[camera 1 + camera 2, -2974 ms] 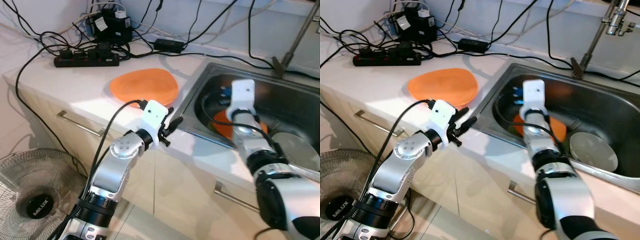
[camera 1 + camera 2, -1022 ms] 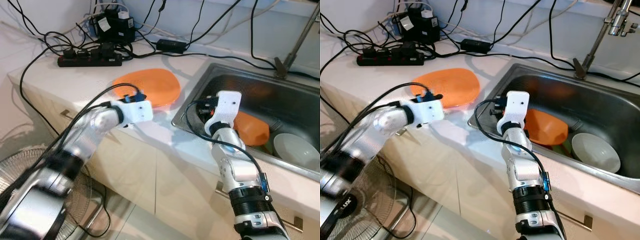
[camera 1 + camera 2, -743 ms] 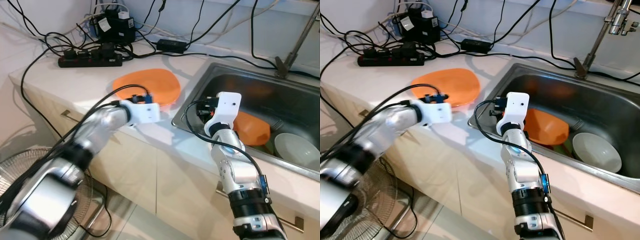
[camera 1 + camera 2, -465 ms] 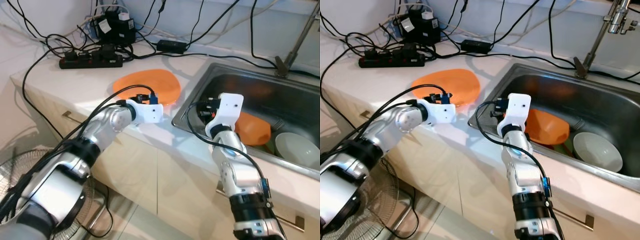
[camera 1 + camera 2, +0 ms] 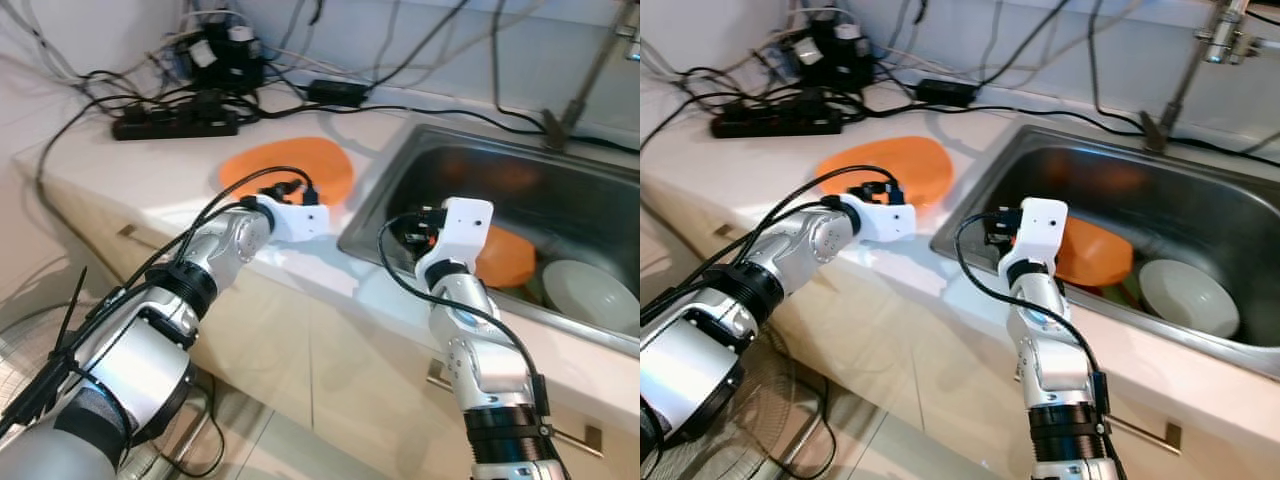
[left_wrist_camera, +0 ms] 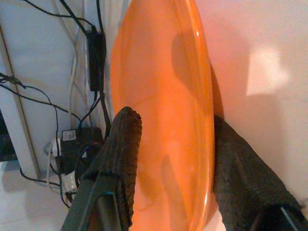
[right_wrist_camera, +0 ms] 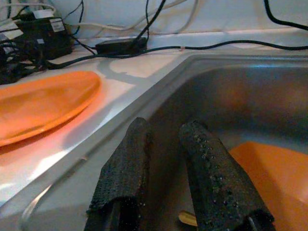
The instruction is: Kitchen organization
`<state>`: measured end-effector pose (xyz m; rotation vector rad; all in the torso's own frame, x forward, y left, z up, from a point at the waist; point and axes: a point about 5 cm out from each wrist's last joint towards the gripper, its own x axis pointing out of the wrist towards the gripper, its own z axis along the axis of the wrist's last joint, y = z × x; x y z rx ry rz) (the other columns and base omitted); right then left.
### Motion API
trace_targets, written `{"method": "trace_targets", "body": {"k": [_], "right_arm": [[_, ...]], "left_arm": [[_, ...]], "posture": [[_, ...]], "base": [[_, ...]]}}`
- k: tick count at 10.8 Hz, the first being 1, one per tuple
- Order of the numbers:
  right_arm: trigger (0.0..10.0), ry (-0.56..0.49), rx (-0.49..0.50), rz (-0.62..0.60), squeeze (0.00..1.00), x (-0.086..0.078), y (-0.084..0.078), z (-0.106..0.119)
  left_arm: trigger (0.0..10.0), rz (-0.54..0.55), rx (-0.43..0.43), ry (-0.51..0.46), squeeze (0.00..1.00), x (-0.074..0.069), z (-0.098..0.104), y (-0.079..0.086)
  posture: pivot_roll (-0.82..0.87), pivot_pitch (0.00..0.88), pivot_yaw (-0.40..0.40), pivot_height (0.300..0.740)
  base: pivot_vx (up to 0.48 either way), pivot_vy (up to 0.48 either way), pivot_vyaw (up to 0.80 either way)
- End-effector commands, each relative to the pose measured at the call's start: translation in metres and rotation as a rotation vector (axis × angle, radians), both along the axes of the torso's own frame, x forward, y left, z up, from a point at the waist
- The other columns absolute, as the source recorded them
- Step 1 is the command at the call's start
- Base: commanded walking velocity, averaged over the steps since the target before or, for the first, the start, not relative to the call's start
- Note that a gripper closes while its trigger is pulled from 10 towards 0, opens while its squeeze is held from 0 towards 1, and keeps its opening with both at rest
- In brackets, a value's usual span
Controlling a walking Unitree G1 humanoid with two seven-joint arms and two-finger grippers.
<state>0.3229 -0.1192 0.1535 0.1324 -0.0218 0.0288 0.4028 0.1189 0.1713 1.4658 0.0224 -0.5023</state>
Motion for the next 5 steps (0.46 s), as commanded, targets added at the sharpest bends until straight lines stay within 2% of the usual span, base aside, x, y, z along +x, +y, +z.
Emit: {"method": "trace_targets", "body": {"k": [1, 3, 4, 5], "right_arm": [[10.0, -0.002, -0.005, -0.005, 0.0, -0.0055, -0.0007, 0.0025], [10.0, 0.002, -0.005, -0.006, 0.0, -0.0064, -0.0008, 0.0025], [10.0, 0.016, -0.004, -0.008, 0.0, -0.0096, -0.0007, 0.0013], [10.0, 0.02, -0.004, -0.009, 0.0, -0.0097, -0.0002, 0.0011]], "left_arm": [[9.1, 0.068, 0.065, 0.074, 0.0, -0.0042, -0.0232, 0.0139], [9.1, 0.073, 0.072, 0.076, 0.0, -0.0046, -0.0257, 0.0147], [0.0, 0.074, 0.074, 0.077, 0.0, -0.0059, -0.0299, 0.0142], [0.0, 0.072, 0.07, 0.076, 0.0, -0.0062, -0.0305, 0.0137]], "posture": [[0.11, 0.112, 0.032, 0.74], [0.11, 0.112, 0.032, 0.74], [0.1, 0.126, 0.027, 0.74], [0.11, 0.126, 0.026, 0.74]], "base": [[0.0, 0.0, 0.0], [0.0, 0.0, 0.0], [0.0, 0.0, 0.0], [0.0, 0.0, 0.0]]}}
